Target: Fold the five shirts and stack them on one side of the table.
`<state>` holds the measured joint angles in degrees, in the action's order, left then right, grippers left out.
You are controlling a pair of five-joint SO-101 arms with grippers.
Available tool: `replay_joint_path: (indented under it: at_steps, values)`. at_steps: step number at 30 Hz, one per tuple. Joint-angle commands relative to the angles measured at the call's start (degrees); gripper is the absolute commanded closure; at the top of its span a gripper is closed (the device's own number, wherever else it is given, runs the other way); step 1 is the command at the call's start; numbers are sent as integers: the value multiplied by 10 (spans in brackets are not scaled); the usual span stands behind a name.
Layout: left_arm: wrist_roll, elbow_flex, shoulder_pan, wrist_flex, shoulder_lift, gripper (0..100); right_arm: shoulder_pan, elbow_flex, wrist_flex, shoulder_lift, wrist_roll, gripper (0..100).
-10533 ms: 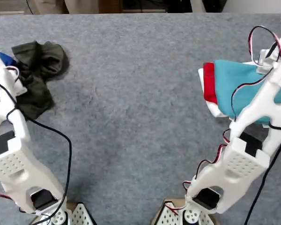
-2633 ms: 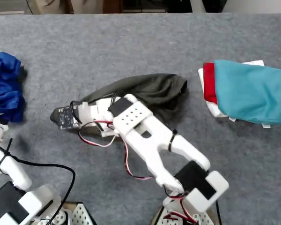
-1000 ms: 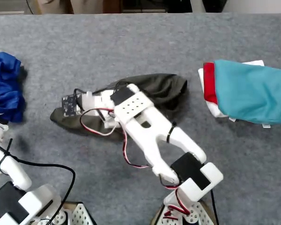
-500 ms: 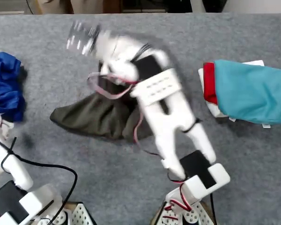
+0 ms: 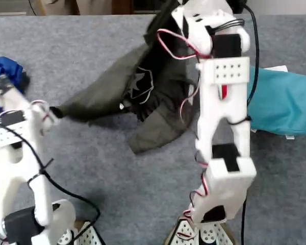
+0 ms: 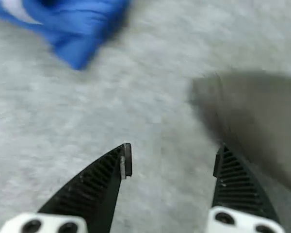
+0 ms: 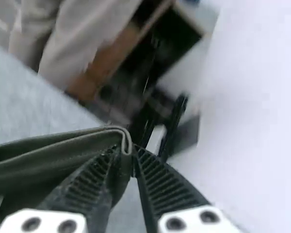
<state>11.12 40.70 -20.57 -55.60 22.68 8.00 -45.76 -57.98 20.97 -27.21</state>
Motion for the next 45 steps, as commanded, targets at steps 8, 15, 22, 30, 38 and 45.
replay_joint_path:
  at_steps: [8,15,22,30,38,45]
  values:
    - [15,-18,224,12,21,721,-42,-3,103,212,135,997]
    - [78,-26,300,151,-41,726,-51,-6,146,269,232,997]
    - [100,-149,297,156,-251,770,-55,-6,209,312,271,996]
    - [95,-311,273,99,-347,972,-53,-1,214,313,270,996]
    - [-42,-514,256,-201,-346,981,-51,-6,210,309,269,996]
    - [-146,-751,222,-447,-288,981,-52,-48,66,211,268,996]
